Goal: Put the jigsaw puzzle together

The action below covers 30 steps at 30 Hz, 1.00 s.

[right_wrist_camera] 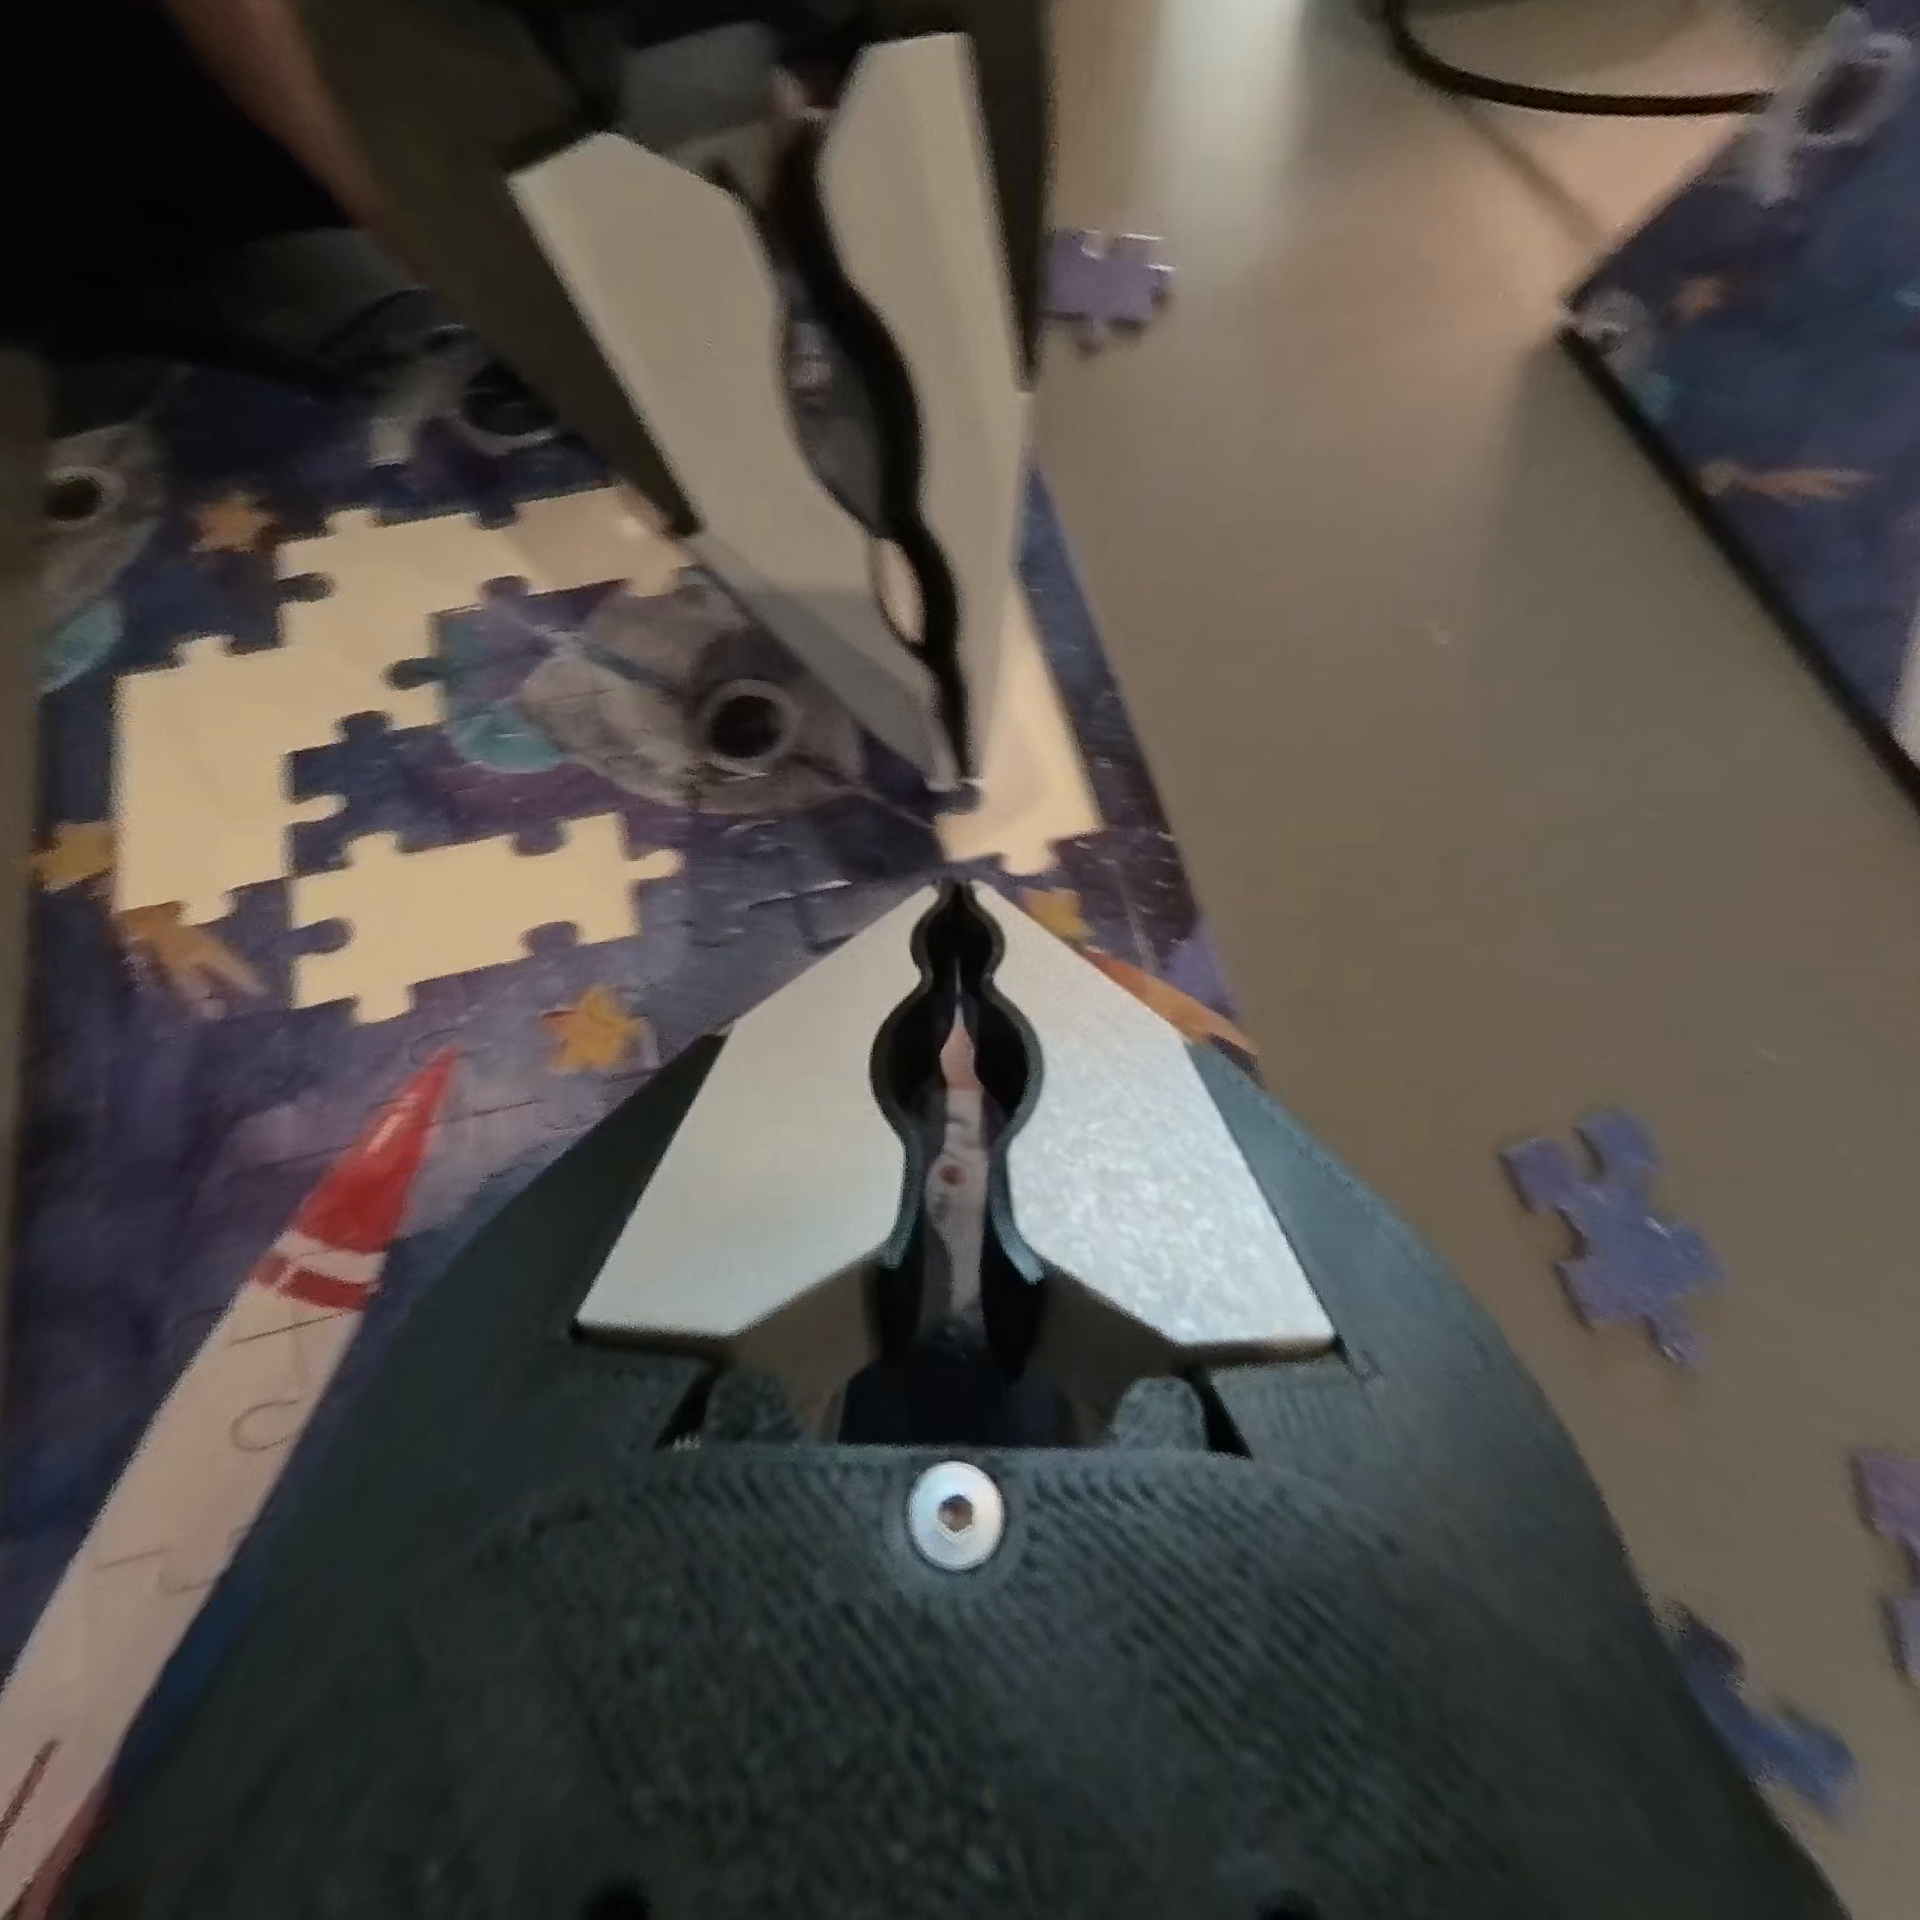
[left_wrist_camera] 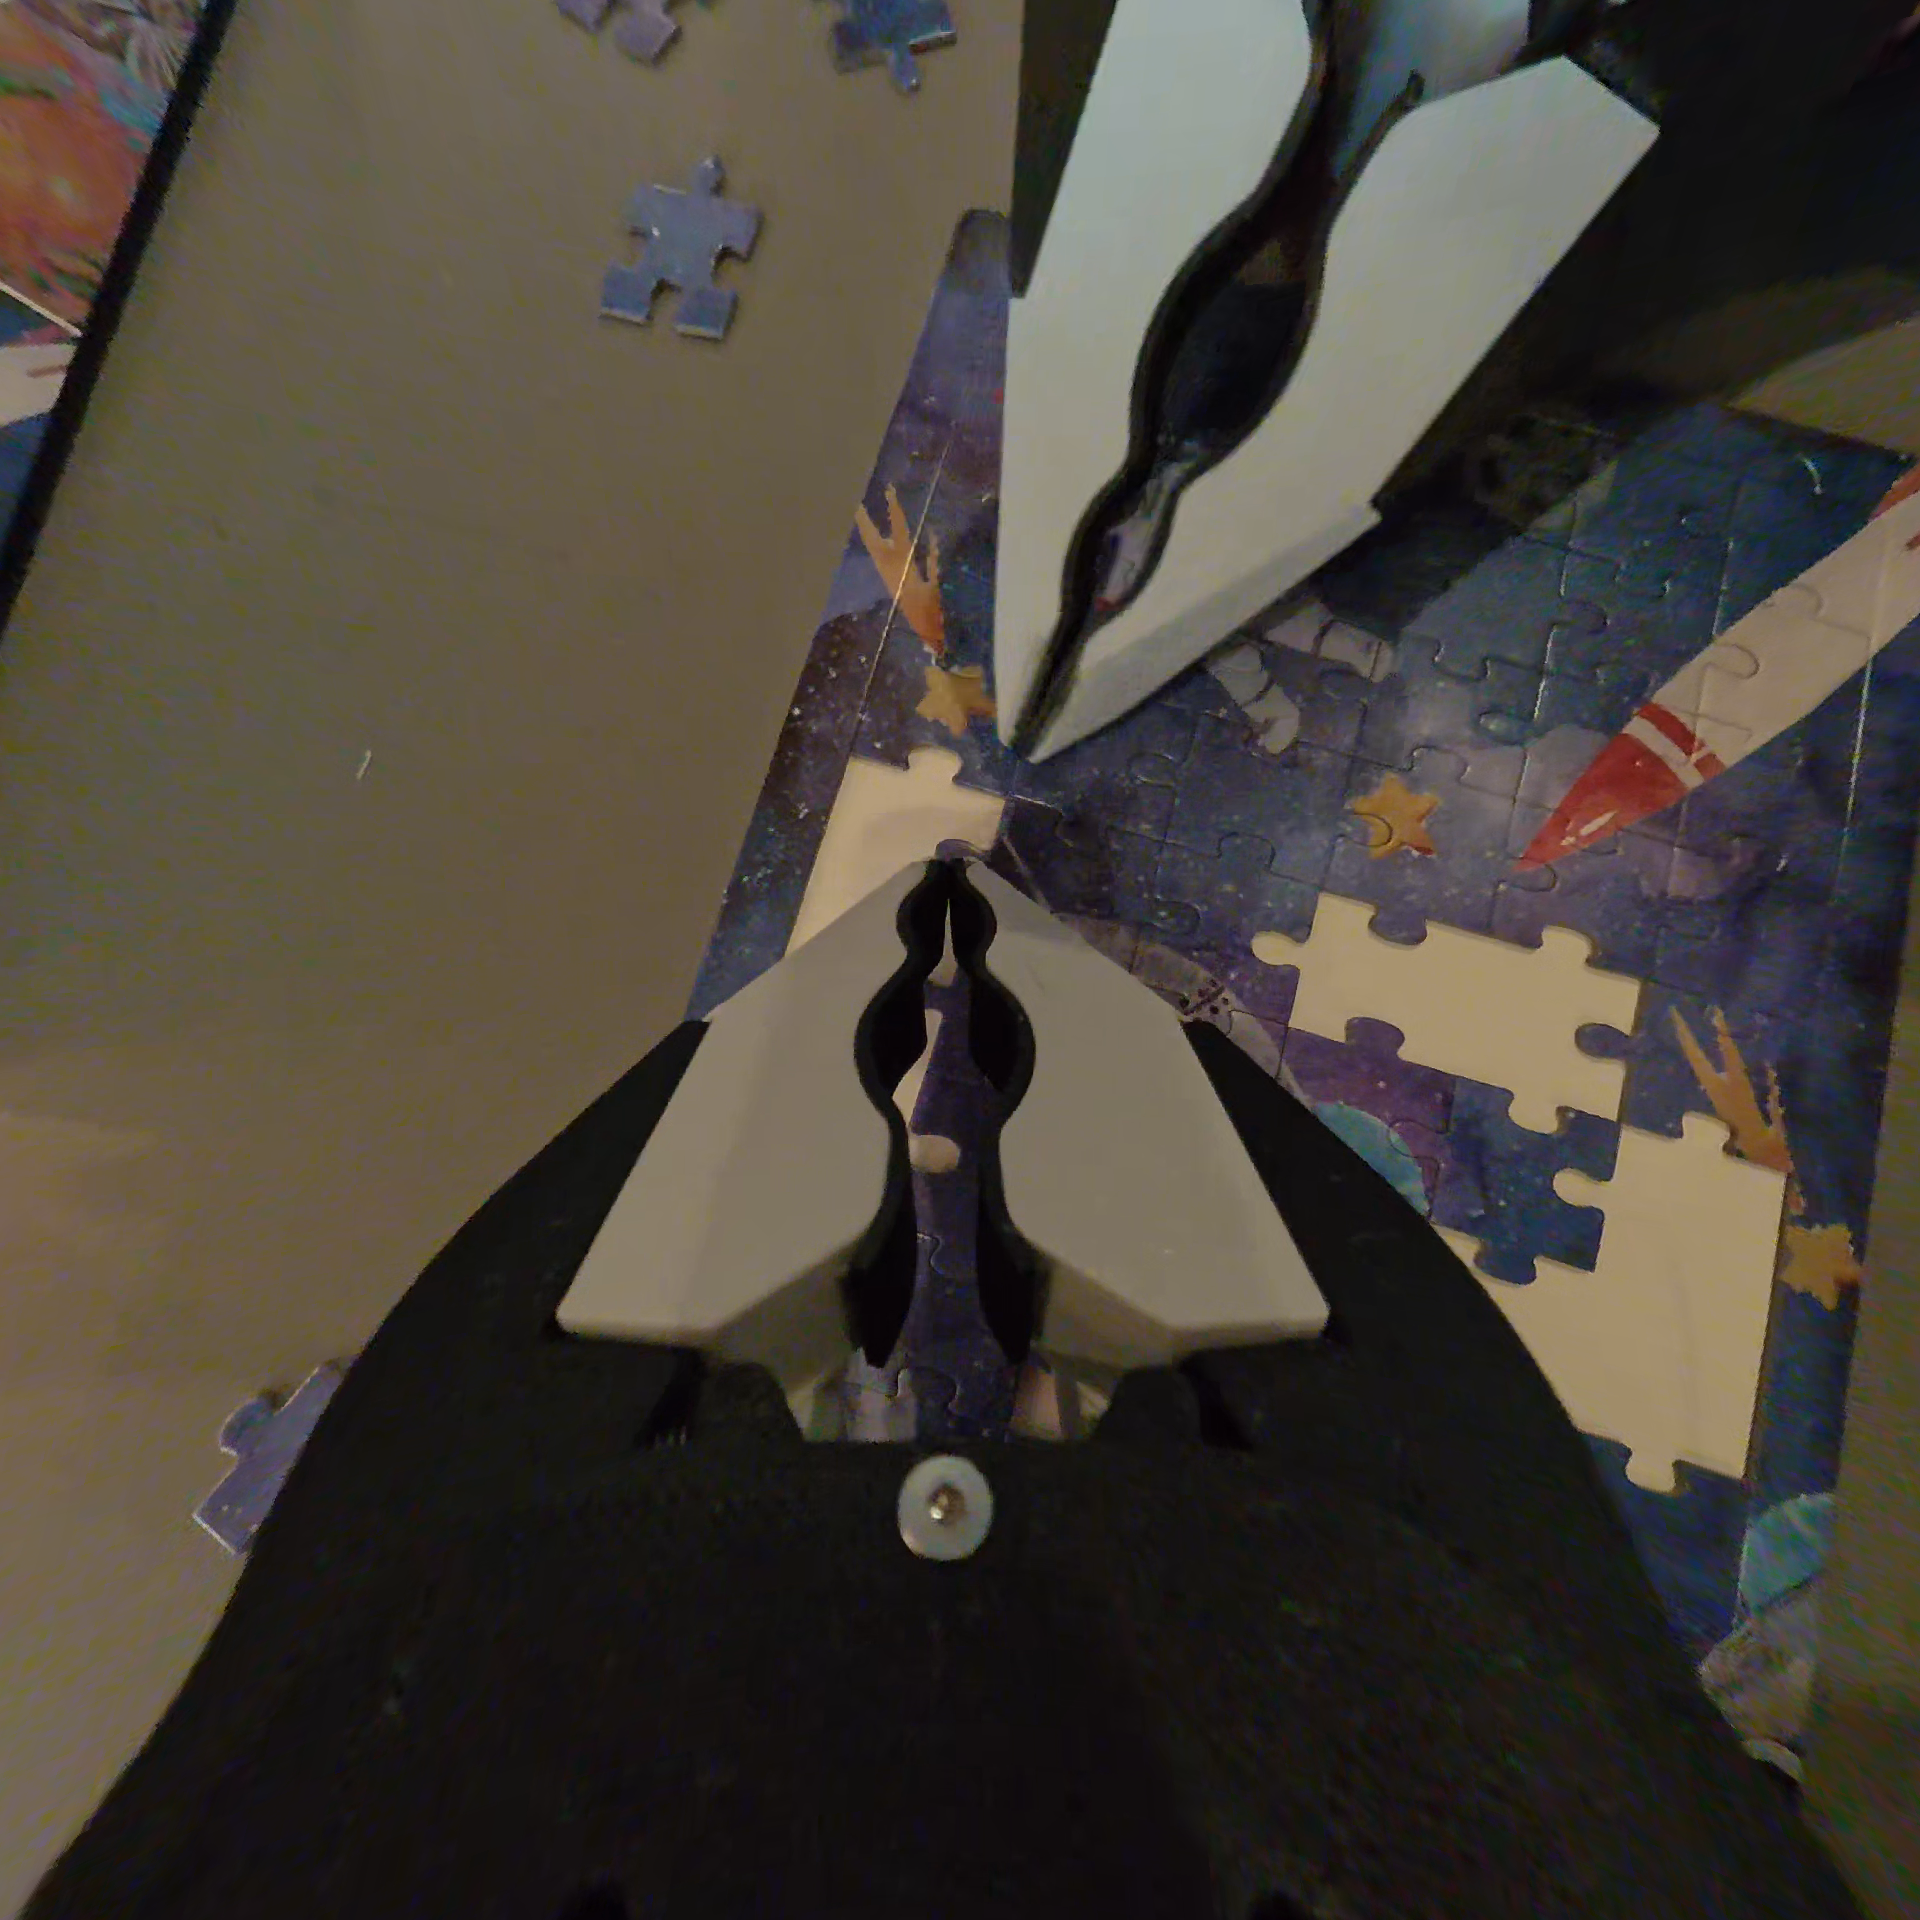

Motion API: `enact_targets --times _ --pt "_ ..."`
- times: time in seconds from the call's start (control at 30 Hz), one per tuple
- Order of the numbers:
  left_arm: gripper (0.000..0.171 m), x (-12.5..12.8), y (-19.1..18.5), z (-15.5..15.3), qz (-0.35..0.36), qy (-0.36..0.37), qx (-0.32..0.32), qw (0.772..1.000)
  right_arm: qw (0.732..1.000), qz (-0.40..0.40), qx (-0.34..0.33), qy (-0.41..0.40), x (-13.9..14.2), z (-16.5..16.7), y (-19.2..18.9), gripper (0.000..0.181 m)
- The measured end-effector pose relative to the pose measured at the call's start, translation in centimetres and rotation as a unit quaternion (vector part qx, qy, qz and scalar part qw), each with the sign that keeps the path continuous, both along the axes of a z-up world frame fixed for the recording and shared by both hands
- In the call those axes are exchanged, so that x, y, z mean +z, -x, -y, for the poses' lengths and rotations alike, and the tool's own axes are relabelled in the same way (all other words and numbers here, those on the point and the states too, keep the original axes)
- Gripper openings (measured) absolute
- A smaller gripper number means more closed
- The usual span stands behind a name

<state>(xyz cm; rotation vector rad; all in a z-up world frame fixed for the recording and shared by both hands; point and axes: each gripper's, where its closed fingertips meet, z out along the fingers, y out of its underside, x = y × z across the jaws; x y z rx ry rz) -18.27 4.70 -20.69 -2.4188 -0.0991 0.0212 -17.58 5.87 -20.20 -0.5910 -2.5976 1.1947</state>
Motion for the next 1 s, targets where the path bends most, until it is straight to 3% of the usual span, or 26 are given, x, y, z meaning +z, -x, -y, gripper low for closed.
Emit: enact_targets --times 0.13,0.23,0.4,0.5,0.67,0.73,0.87,1.0 --pt "0.000 0.0 0.0 0.0 0.002 -0.002 0.000 1.000 1.000 0.001 -0.007 -0.004 0.0 0.5 -0.1 0.000" --pt "0.000 0.0 0.0 0.0 0.002 -0.003 0.001 1.000 0.999 -0.041 -0.025 -0.008 1.0 0.1 0.7 0.000" --pt "0.000 0.0 0.0 0.0 -0.003 -0.001 0.001 1.000 1.000 0.026 -0.017 -0.002 -0.1 0.2 -0.1 0.000" --pt "0.000 0.0 0.0 0.0 -0.002 -0.003 0.002 1.000 0.999 0.008 -0.021 0.024 1.1 0.3 0.1 0.000" --pt "0.000 0.0 0.0 -0.1 0.001 -0.004 0.002 1.000 0.999 0.039 -0.013 0.010 -0.1 0.8 -0.5 0.000" --pt "0.000 0.0 0.0 -0.1 0.000 -0.005 0.002 1.000 1.000 0.010 -0.022 -0.005 0.1 0.2 0.0 0.000" --pt "0.000 0.0 0.0 -0.1 -0.007 -0.002 0.002 1.000 0.998 -0.012 -0.041 0.047 2.4 -0.2 0.8 0.000" --pt "0.000 0.0 0.0 0.0 -0.008 -0.004 0.002 1.000 0.997 -0.028 -0.067 0.028 2.1 -2.3 1.8 0.000"
